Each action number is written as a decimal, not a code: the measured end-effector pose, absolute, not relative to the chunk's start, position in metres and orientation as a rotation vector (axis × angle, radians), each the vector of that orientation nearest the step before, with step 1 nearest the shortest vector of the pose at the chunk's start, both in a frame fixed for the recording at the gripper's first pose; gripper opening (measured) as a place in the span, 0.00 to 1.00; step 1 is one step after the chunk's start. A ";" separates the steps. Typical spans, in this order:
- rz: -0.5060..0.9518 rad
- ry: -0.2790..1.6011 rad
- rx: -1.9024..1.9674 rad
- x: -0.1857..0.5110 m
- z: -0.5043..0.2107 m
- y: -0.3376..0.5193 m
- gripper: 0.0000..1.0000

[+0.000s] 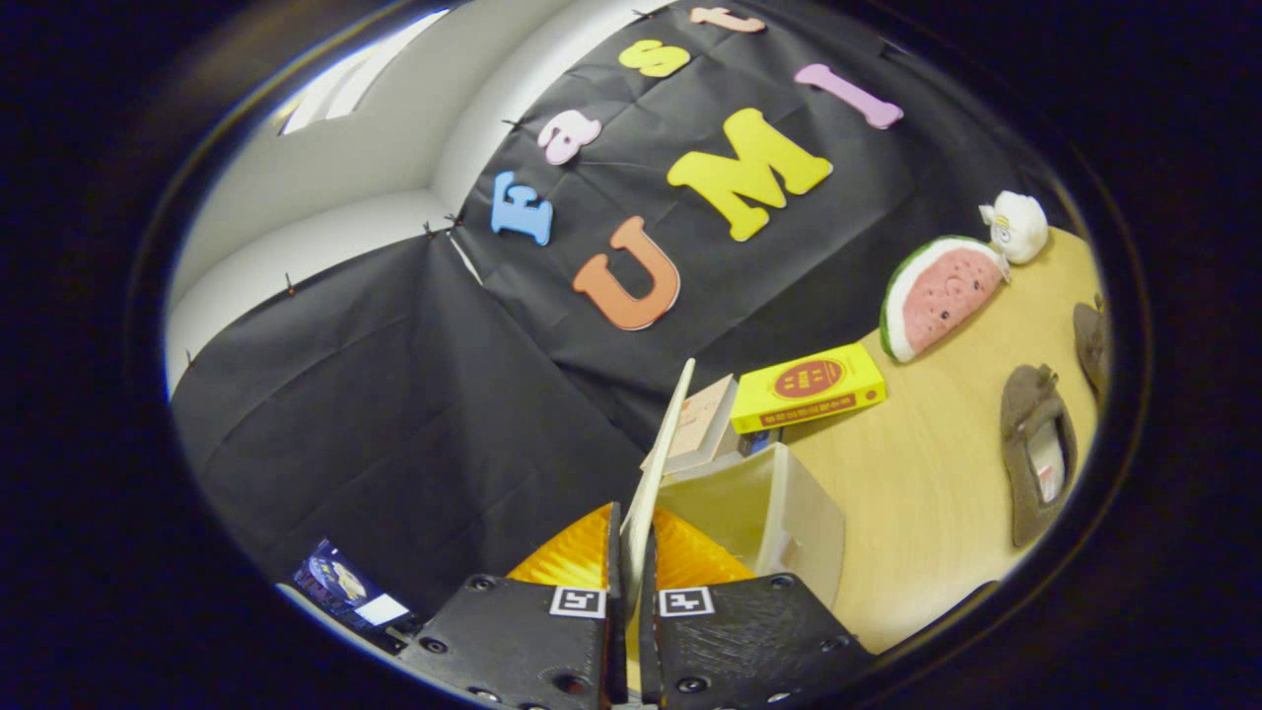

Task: Open the storage box then place both shoes into the box .Put the left shoe in first, then the right shoe, with the right side of both shoes facing outward in a uniform manner.

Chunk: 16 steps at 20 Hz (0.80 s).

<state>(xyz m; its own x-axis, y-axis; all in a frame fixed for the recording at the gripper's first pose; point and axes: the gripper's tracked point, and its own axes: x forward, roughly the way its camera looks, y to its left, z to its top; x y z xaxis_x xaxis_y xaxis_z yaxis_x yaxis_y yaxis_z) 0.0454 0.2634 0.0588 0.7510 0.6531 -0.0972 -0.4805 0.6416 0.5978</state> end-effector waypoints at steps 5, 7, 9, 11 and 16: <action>0.722 0.276 0.358 0.033 0.108 0.330 0.05; 0.740 0.251 0.293 0.026 0.117 0.361 0.05; 0.754 0.243 0.266 0.019 0.120 0.388 0.10; 0.761 0.247 0.253 0.019 0.121 0.410 0.13; 0.811 0.270 0.240 0.017 0.113 0.469 0.21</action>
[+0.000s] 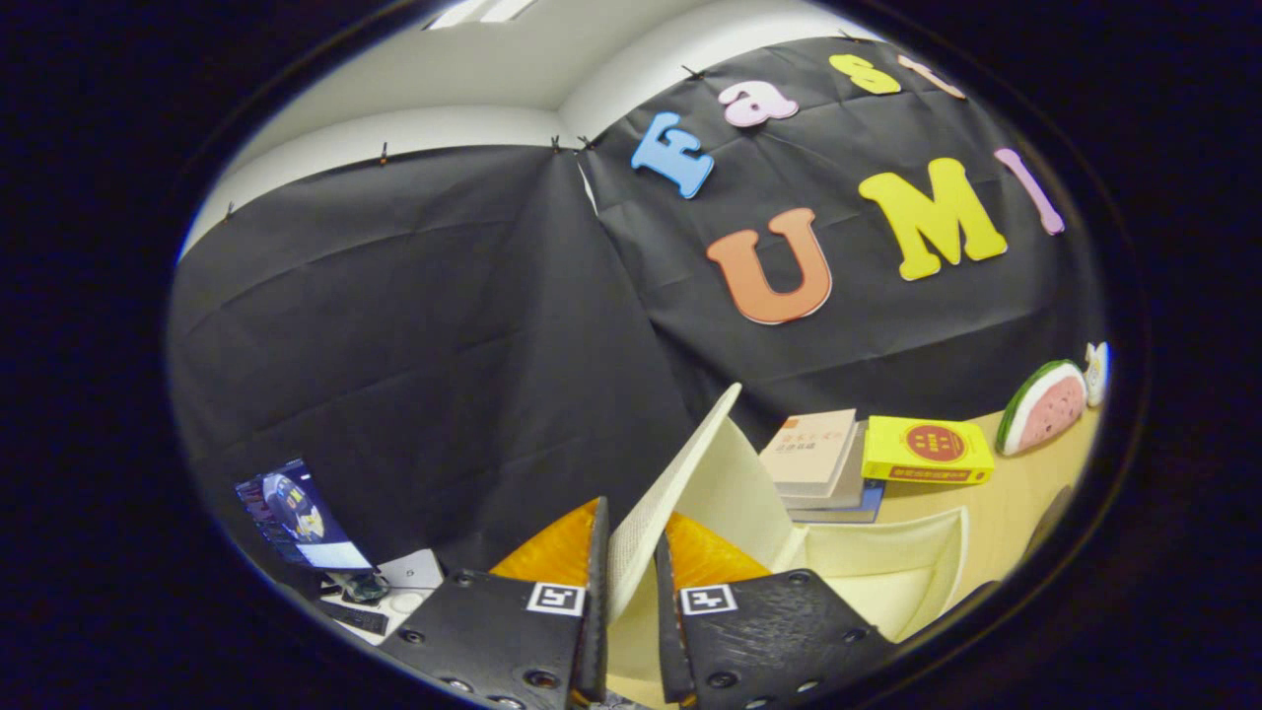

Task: Open the storage box then place both shoes into the box .Put the left shoe in first, then the right shoe, with the right side of both shoes facing outward in a uniform manner.

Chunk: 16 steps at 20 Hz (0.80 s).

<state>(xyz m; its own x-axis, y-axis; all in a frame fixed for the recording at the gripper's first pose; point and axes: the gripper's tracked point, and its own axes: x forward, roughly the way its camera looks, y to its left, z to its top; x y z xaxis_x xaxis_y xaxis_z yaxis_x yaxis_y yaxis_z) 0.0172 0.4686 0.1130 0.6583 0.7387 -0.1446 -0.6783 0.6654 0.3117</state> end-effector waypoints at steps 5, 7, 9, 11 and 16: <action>0.870 0.236 0.129 0.003 0.101 0.509 0.64; 0.874 0.199 0.093 0.001 0.102 0.518 0.87; 0.890 0.198 0.070 -0.005 0.094 0.527 0.97; 0.894 0.202 0.058 -0.008 0.090 0.528 0.95; 0.864 0.204 0.065 -0.001 0.086 0.517 0.95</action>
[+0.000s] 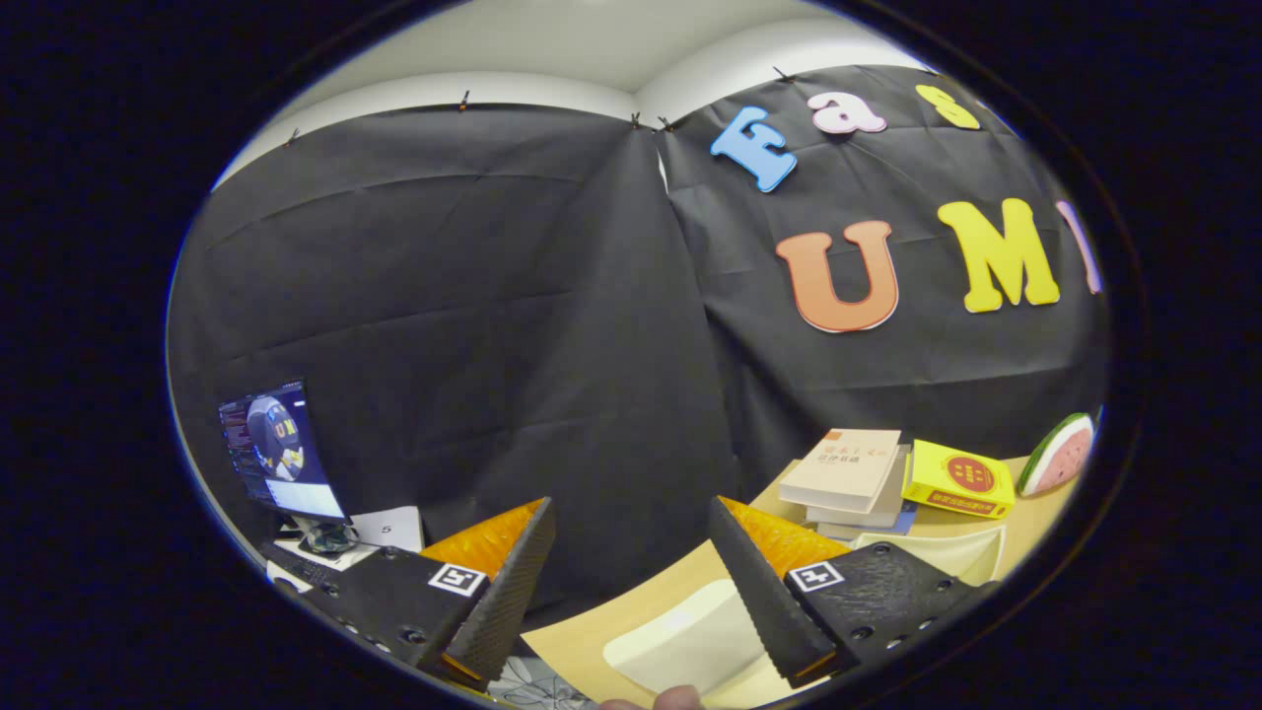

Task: Open the storage box then place both shoes into the box .Put the left shoe in first, then the right shoe, with the right side of both shoes facing outward in a uniform manner.

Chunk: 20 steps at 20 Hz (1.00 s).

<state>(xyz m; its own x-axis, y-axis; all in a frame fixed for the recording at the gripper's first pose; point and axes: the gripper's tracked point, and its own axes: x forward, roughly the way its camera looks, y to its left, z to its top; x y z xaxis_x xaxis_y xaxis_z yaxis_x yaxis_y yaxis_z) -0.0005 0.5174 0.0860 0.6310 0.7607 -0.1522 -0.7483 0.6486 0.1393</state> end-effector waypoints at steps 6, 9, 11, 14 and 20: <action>0.763 0.166 0.064 0.020 0.094 0.464 0.95; 0.698 0.135 0.057 0.031 0.099 0.421 0.95; 0.644 0.115 0.042 0.038 0.098 0.385 0.95; 0.563 0.109 0.038 0.048 0.098 0.323 0.95; 0.392 0.123 -0.001 0.066 0.084 0.192 0.95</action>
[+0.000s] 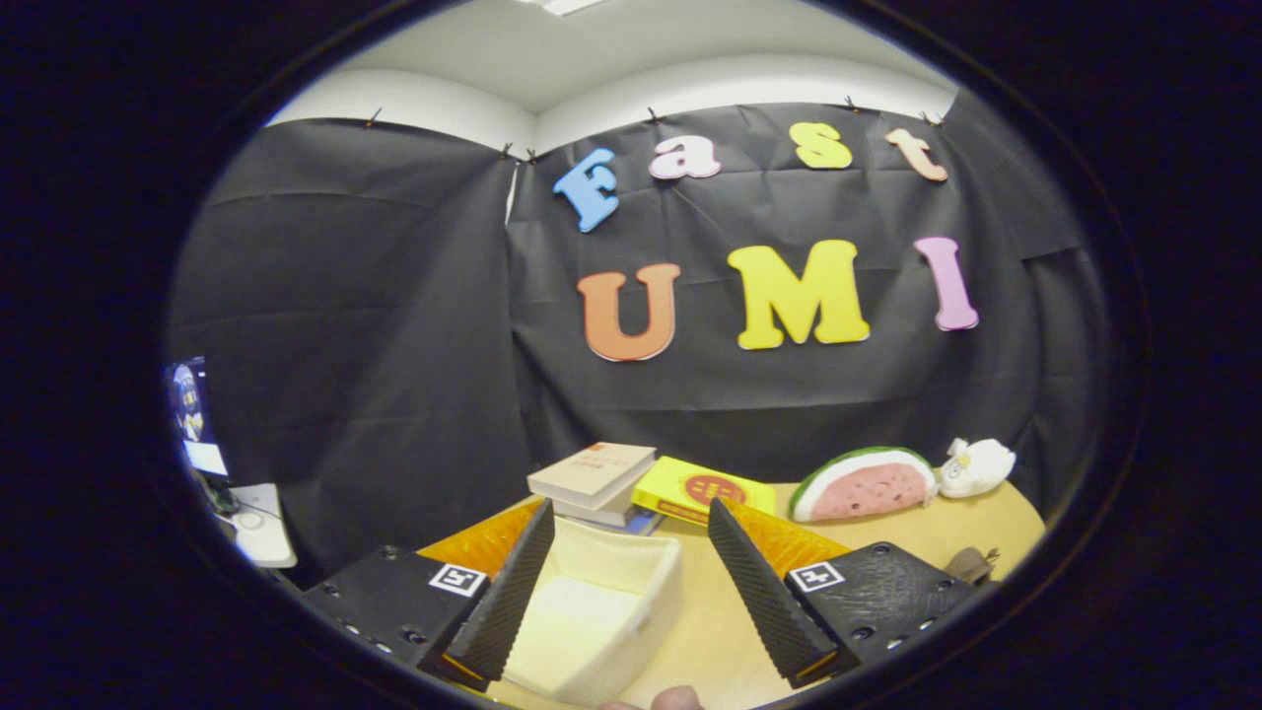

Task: Open the storage box then place both shoes into the box .Put the left shoe in first, then the right shoe, with the right side of both shoes facing outward in a uniform manner.

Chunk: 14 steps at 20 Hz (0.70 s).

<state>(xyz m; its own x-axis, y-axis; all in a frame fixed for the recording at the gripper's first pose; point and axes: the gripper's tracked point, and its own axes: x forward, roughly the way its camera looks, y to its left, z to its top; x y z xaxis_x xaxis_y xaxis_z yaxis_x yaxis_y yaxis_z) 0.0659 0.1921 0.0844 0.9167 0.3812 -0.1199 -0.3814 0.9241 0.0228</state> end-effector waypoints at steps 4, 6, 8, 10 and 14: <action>0.294 0.176 -0.060 0.075 0.051 0.105 0.95; 0.241 0.224 -0.062 0.081 0.030 0.062 0.95; 0.190 0.268 -0.058 0.088 0.008 0.028 0.95; 0.147 0.318 -0.073 0.094 -0.017 0.000 0.95; 0.088 0.475 -0.059 0.106 -0.077 -0.034 0.96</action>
<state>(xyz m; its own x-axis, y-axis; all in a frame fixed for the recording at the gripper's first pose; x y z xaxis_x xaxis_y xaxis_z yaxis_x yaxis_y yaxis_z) 0.1063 -0.0335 -0.0773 0.8856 0.0712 -0.4589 -0.0988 0.9944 -0.0364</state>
